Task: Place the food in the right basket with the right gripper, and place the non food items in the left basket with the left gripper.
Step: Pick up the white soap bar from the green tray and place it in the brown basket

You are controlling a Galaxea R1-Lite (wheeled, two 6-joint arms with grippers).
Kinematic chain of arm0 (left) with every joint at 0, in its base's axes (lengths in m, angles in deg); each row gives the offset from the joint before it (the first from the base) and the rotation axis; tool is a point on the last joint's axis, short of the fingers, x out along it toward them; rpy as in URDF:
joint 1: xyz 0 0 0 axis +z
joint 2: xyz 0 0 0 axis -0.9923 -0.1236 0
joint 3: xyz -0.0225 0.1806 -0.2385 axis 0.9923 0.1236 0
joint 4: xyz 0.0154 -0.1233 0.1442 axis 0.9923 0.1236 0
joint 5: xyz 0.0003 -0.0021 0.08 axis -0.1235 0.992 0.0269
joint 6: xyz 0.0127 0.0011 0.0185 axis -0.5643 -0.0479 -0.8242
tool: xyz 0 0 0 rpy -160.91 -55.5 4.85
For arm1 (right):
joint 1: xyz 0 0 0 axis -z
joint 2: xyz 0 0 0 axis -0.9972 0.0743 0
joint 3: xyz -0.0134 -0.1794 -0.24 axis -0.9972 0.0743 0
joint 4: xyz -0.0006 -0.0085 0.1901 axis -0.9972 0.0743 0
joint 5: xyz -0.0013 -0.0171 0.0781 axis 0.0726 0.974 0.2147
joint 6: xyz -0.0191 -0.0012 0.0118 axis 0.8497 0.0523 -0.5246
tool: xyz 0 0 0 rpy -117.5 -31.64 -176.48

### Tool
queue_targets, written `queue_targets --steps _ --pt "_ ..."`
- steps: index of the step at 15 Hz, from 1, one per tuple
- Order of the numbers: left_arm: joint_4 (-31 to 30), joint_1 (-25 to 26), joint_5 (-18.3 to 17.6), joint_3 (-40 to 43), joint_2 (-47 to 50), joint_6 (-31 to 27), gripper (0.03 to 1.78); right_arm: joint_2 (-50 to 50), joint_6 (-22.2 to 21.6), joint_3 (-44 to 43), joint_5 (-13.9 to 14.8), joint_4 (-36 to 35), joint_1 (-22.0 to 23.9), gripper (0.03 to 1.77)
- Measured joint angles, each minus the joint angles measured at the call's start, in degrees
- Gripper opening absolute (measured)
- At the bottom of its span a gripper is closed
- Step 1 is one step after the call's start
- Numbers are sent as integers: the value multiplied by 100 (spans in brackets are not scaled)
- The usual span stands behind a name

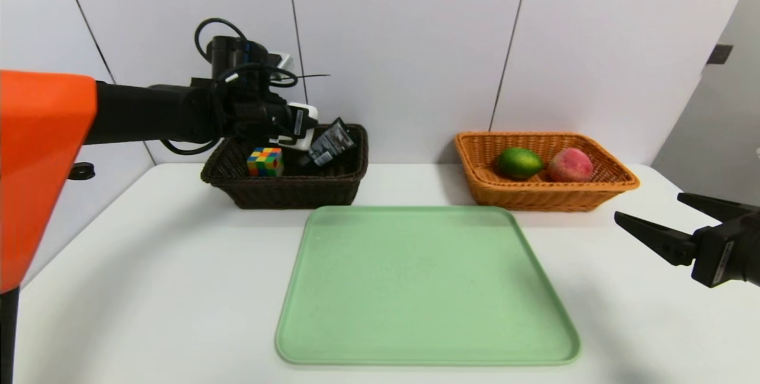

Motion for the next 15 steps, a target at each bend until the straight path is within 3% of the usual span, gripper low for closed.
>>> queue_targets --steps 15 --pt "-83 152 5 -50 -741 -341 101 -34 -27 60 2 0 0 171"
